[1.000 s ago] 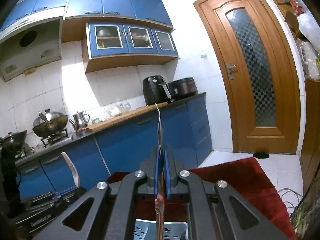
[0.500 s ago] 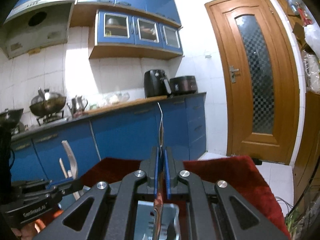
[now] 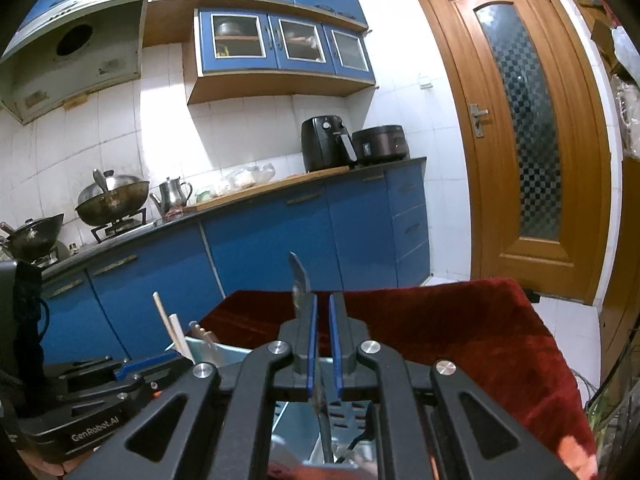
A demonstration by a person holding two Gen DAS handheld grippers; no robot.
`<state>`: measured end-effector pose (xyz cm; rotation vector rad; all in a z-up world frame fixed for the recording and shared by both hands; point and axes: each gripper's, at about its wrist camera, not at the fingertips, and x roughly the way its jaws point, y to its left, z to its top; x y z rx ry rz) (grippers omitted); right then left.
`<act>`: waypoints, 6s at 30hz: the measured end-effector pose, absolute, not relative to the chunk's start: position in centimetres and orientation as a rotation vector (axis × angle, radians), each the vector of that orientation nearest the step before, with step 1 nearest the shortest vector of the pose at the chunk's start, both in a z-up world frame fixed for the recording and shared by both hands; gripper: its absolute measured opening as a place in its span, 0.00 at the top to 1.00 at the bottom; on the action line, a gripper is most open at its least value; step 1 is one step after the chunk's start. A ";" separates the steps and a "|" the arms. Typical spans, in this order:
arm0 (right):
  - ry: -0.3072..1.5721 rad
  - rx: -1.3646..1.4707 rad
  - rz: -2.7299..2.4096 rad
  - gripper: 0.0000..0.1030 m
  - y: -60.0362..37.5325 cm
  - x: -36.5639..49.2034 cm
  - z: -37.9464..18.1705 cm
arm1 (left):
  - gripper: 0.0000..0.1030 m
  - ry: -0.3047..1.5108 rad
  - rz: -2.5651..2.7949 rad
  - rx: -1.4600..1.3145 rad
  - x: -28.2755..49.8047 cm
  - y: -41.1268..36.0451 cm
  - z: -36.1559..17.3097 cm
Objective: Organize utensils
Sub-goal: 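Lower the utensils into the blue box and open both tools, then move both tools back down toward the remaining utensils on the blanket, then grasp a silver fork with the left tool while the right tool approaches the white spoon, then lift the silver fork with the left tool while the right tool grasps the white spoon, then carry the silver fork and white spoon up over the blue box with both tools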
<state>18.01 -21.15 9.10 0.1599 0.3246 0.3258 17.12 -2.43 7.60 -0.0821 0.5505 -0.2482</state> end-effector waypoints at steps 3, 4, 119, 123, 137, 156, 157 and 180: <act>0.326 0.169 0.337 0.87 -20.9 17.4 9.1 | 0.86 0.552 -0.248 -0.089 16.6 -2.2 7.8; 0.323 0.175 0.342 0.83 -20.9 17.1 9.2 | 0.86 0.554 -0.248 -0.089 16.5 -2.2 7.9; 0.807 0.267 0.303 0.68 -23.9 1.6 1.1 | 0.97 0.989 -0.344 -0.010 9.6 -3.6 -1.2; 0.847 0.237 0.345 0.68 -22.7 2.1 1.3 | 0.97 0.960 -0.343 -0.055 8.4 -1.5 -0.5; 1.060 0.149 0.418 0.82 -19.3 5.4 -0.5 | 0.97 0.704 -0.341 -0.143 5.2 2.6 3.7; 1.129 0.236 0.437 0.88 -19.6 9.1 -1.5 | 0.97 0.605 -0.379 -0.224 5.4 2.7 4.2; 1.113 0.245 0.444 0.88 -19.7 9.0 -1.5 | 0.97 0.600 -0.376 -0.227 5.5 2.8 4.2; 0.572 0.308 0.436 0.91 -23.4 6.6 6.3 | 0.97 0.492 -0.363 -0.292 8.9 2.2 7.8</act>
